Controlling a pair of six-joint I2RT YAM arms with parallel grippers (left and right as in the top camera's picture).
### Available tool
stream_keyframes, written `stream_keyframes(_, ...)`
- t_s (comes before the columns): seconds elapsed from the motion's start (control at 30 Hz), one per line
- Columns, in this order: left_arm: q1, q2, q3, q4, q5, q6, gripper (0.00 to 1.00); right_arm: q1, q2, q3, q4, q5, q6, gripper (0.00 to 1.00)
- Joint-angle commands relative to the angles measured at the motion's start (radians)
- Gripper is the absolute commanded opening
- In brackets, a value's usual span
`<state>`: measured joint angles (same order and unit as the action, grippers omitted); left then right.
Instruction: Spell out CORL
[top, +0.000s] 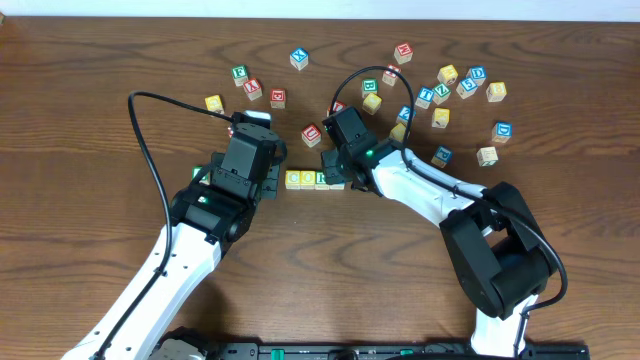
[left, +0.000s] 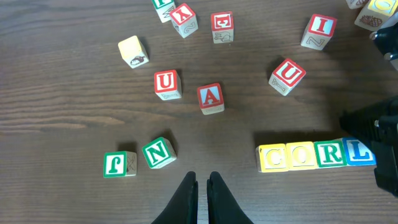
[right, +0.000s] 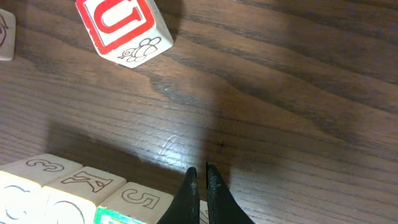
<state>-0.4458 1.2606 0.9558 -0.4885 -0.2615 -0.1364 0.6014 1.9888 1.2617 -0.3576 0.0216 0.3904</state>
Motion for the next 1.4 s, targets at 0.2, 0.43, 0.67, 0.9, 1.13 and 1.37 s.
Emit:
stream_keyframes(0.2, 0.004, 0.008, -0.005, 0.003, -0.017, 0.005, 0.07, 0.000, -0.001, -0.003, 0.006, 0.026, 0.013, 0.01)
stream_keyframes(0.43, 0.005, 0.008, -0.005, 0.004, -0.018, 0.005, 0.07, -0.057, -0.001, 0.030, 0.017, 0.073, -0.024, 0.02)
stream_keyframes(0.67, 0.037, 0.008, -0.005, 0.031, -0.012, 0.009, 0.07, -0.145, -0.036, 0.196, -0.162, 0.077, -0.099, 0.01)
stream_keyframes(0.9, 0.070, 0.008, -0.005, 0.046, -0.010, 0.009, 0.07, -0.149, -0.149, 0.246, -0.258, 0.108, -0.127, 0.18)
stream_keyframes(1.13, 0.071, 0.005, -0.005, 0.126, -0.010, 0.009, 0.76, -0.151, -0.331, 0.246, -0.334, 0.189, -0.180, 0.99)
stream_keyframes(1.37, 0.071, -0.008, -0.005, 0.177, -0.016, 0.009, 0.96, -0.151, -0.386, 0.246, -0.373, 0.224, -0.226, 0.99)
